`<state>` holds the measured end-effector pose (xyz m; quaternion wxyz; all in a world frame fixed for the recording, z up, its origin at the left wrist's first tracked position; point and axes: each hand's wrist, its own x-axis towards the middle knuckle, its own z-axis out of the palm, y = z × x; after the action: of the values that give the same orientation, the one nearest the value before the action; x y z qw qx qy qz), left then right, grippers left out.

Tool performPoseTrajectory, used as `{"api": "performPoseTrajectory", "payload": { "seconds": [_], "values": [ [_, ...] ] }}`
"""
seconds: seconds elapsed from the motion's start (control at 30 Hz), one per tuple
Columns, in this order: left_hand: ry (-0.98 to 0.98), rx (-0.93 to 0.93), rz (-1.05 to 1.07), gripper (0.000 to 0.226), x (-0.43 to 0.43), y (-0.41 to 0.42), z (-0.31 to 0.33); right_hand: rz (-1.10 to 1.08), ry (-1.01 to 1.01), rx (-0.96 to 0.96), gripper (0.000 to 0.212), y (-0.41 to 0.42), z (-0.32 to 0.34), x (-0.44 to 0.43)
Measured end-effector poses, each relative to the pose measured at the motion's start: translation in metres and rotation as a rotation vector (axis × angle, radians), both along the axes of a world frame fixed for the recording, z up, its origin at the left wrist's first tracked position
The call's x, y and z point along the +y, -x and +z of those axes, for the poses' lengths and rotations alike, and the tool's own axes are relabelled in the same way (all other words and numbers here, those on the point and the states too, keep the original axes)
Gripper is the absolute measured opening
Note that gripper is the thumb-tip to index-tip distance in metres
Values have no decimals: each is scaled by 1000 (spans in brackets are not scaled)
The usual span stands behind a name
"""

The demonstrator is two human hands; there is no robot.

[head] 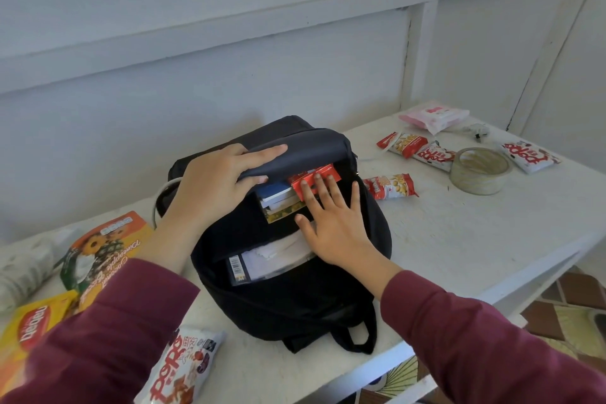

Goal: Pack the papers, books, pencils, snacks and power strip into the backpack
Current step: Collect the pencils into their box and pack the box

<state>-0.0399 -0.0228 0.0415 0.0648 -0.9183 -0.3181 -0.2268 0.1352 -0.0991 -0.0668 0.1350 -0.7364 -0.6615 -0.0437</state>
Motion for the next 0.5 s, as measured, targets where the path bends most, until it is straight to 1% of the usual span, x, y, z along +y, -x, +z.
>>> {"api": "performPoseTrajectory", "payload": {
  "seconds": [0.17, 0.23, 0.3, 0.4, 0.5],
  "values": [
    [20, -17, 18, 59, -3, -4, -4, 79, 48, 79, 60, -13, 12, 0],
    [53, -27, 23, 58, -6, -9, -8, 125, -43, 149, 56, -25, 19, -9],
    [60, -9, 26, 59, -8, -14, -15, 125, -205, 229, 43, -41, 21, -22],
    [19, 22, -13, 63, -6, -27, -27, 2, -329, 274, 31, -78, 11, -43],
    [14, 44, -73, 61, -6, -47, -32, -178, -385, 197, 30, -124, -4, -57]
  ]
}}
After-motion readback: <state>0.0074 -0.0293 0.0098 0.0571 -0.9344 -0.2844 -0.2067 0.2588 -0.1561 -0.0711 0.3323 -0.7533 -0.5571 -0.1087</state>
